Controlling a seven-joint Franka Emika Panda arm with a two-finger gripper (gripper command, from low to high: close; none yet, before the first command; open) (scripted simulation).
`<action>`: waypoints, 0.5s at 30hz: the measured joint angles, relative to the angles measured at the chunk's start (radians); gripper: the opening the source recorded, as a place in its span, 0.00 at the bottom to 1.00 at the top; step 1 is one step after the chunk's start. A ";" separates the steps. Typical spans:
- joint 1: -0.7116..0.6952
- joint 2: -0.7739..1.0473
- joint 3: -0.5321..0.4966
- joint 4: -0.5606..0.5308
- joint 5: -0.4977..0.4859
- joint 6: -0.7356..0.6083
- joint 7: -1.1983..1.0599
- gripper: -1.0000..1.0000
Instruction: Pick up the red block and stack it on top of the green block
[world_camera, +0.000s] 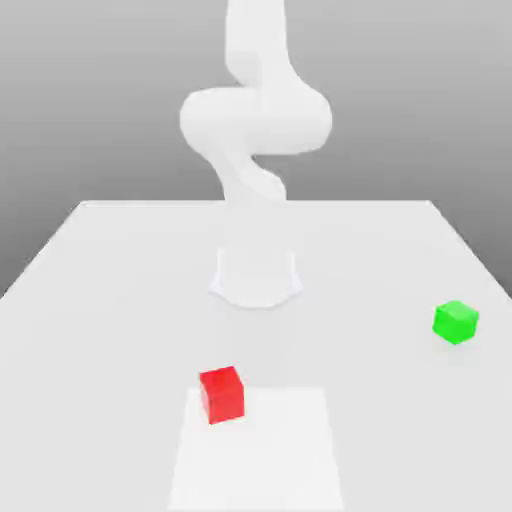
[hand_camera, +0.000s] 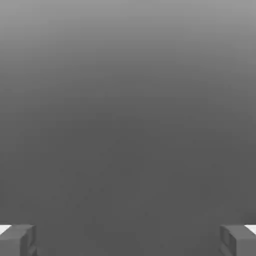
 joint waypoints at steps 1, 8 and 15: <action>0.003 0.033 -0.010 -0.030 -0.004 0.025 -0.020 0.50; 0.022 0.256 -0.078 -0.229 -0.028 0.190 -0.163 0.50; 0.033 0.506 -0.145 -0.443 -0.044 0.369 -0.327 0.50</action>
